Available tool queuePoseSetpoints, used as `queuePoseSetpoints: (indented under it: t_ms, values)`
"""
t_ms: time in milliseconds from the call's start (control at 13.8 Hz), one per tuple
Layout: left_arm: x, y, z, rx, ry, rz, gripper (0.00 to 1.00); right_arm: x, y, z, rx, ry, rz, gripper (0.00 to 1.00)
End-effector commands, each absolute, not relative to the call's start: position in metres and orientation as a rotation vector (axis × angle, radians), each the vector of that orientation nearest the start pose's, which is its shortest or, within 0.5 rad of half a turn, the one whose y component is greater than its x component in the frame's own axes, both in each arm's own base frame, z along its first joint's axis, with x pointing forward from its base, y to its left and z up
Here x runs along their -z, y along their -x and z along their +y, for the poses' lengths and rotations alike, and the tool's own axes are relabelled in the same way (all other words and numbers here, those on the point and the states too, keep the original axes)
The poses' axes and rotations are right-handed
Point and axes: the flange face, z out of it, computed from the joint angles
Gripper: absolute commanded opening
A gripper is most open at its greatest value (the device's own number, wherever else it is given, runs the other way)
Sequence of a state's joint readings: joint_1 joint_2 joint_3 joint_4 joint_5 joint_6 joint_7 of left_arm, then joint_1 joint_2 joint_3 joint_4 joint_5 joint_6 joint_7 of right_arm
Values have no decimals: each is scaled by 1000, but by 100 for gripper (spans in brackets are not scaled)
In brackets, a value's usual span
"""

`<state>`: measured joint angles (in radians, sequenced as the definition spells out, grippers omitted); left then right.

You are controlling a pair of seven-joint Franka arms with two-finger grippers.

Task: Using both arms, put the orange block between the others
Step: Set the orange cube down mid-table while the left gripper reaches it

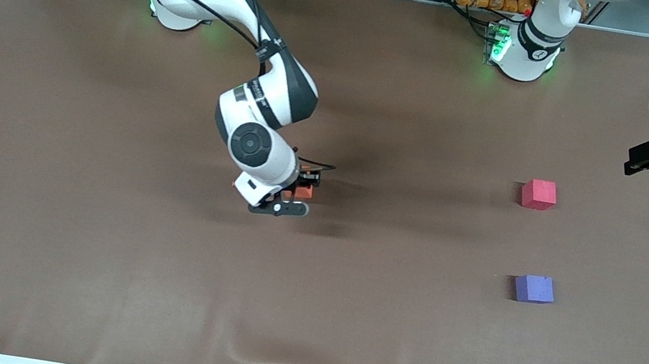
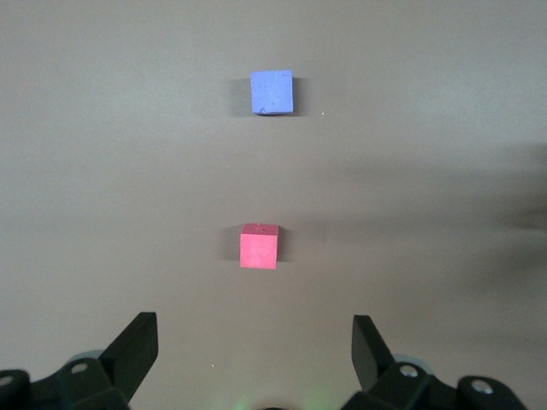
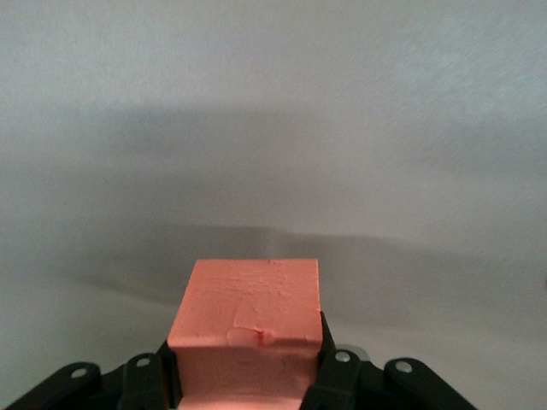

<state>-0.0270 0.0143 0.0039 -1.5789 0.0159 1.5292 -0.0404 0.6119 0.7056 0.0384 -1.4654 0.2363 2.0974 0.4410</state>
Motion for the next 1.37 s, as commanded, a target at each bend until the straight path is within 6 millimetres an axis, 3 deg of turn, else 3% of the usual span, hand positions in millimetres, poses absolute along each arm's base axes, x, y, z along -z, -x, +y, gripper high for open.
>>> queuePoseSetpoints:
  t_ms: [0,72,217,434,579,723,940,1085,1302]
  values:
    - [-609,-555,-10,-89,3107,4,100,-238,-563,434,-298,2973,-40,57]
    - [-609,-555,-10,-89,3107,4,100,-228,-563,437,-281,2971,-37,64]
    - [-609,-555,-10,-89,3107,4,100,-216,-563,442,-238,2962,-32,69]
    - [-609,-556,-12,-87,3107,9,100,-214,-566,440,-230,2961,-29,100]
    - [-608,-558,-18,-89,3108,16,100,-226,-571,437,-208,2951,-31,100]
    - [-605,-561,-33,-93,3108,28,100,-260,-588,422,-156,2927,6,100]
    - [-578,-579,-74,-112,3105,97,100,-341,-604,392,-80,2902,36,100]
    - [-559,-594,-119,-117,3099,81,100,-400,-611,353,-98,2902,76,100]
    - [-524,-618,-213,-110,3088,-25,100,-478,-609,290,-121,2930,117,100]
